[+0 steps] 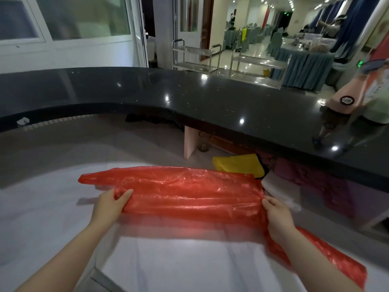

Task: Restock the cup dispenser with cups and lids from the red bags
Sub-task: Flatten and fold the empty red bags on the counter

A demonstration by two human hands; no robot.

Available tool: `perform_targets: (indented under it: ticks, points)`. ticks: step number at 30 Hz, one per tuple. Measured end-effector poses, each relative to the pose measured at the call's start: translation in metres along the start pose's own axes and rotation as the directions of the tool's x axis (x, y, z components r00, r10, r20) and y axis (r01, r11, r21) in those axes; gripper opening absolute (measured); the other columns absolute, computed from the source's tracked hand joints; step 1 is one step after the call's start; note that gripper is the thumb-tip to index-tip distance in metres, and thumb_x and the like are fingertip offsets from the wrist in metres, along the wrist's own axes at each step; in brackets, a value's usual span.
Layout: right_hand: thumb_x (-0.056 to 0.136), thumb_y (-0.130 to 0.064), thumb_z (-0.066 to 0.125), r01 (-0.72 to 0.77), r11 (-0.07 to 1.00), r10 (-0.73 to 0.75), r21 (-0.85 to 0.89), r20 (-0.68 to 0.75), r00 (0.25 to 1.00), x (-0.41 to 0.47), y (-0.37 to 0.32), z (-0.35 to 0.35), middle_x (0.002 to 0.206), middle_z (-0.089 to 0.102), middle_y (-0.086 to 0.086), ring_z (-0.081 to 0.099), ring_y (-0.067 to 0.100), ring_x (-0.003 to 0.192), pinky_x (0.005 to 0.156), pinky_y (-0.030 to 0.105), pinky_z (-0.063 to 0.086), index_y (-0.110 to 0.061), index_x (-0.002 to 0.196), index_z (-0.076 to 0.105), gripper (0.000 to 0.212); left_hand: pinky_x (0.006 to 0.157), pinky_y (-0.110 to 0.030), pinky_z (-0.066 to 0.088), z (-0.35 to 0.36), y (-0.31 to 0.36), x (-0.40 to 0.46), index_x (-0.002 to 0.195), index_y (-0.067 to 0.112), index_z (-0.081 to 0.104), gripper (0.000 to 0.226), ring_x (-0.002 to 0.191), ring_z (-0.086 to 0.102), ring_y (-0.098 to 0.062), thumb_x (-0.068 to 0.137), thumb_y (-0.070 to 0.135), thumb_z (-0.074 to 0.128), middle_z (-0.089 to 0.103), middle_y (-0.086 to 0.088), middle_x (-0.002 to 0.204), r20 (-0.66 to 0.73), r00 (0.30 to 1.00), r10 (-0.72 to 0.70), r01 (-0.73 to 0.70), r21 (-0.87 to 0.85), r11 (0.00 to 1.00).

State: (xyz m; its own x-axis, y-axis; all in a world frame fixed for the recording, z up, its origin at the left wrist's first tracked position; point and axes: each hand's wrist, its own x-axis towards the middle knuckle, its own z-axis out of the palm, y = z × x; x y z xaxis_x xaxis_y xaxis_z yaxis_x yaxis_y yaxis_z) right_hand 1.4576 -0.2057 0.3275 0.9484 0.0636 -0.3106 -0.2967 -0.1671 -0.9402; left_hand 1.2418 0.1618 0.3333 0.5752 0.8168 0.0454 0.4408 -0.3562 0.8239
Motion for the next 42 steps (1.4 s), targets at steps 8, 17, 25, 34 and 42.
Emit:
perform_targets:
  ticks: [8, 17, 25, 34, 42]
  points:
    - [0.088, -0.028, 0.067, 0.105, 0.979, -0.096, -0.176, 0.056, 0.994, -0.006, 0.001, 0.002, 0.066, 0.072, 0.003, 0.065, 0.013, 0.054, 0.047, 0.019, 0.047, -0.009, 0.076, 0.071, 0.023, 0.063, -0.016, 0.049, -0.006, 0.002, -0.011, 0.085, 0.019, 0.069, 0.005, 0.075, 0.064, -0.009, 0.088, 0.016, 0.066, 0.070, 0.008, 0.078, 0.070, 0.997, 0.014, 0.007, -0.292, 0.956]
    - [0.100, -0.026, 0.046, 0.122, 0.991, -0.124, -0.052, -0.030, 0.992, 0.001, 0.000, 0.012, 0.088, 0.069, 0.002, 0.064, 0.017, 0.083, 0.075, 0.031, 0.049, -0.018, 0.083, 0.068, 0.029, 0.068, -0.029, 0.049, -0.007, 0.001, -0.001, 0.078, 0.020, 0.062, 0.017, 0.071, 0.060, -0.012, 0.093, 0.012, 0.059, 0.065, 0.008, 0.076, 0.051, 0.997, 0.055, -0.038, -0.290, 0.956]
    - [0.101, -0.031, 0.045, 0.240, 0.938, -0.251, -0.249, -0.011, 0.968, 0.001, 0.006, 0.017, 0.068, 0.064, 0.015, 0.059, 0.031, 0.070, 0.066, 0.034, 0.043, 0.000, 0.069, 0.059, 0.047, 0.062, -0.031, 0.039, -0.001, -0.018, 0.000, 0.089, 0.026, 0.062, 0.011, 0.075, 0.059, -0.018, 0.090, 0.037, 0.060, 0.064, 0.007, 0.078, 0.012, 0.999, 0.043, -0.044, 0.132, 0.990]
    - [0.092, -0.019, 0.062, 0.081, 0.957, -0.042, -0.279, 0.143, 0.989, 0.007, 0.011, 0.017, 0.080, 0.074, 0.011, 0.069, 0.030, 0.077, 0.078, 0.041, 0.053, -0.007, 0.086, 0.071, 0.017, 0.073, -0.025, 0.046, -0.009, -0.011, -0.007, 0.106, 0.043, 0.050, 0.038, 0.084, 0.061, -0.009, 0.090, 0.009, 0.061, 0.065, 0.003, 0.098, -0.162, 0.987, -0.018, -0.045, -0.381, 0.924]
    - [0.101, -0.023, 0.041, 0.324, 0.766, -0.298, -0.555, 0.141, 0.944, 0.001, 0.011, 0.023, 0.080, 0.057, -0.007, 0.053, 0.019, 0.077, 0.069, 0.032, 0.035, -0.014, 0.086, 0.053, 0.021, 0.102, -0.033, 0.035, -0.008, 0.007, -0.006, 0.134, 0.015, 0.046, 0.050, 0.121, 0.045, -0.021, 0.087, 0.005, 0.062, 0.045, -0.009, 0.135, -0.271, 0.948, 0.166, -0.179, -0.025, 0.984]
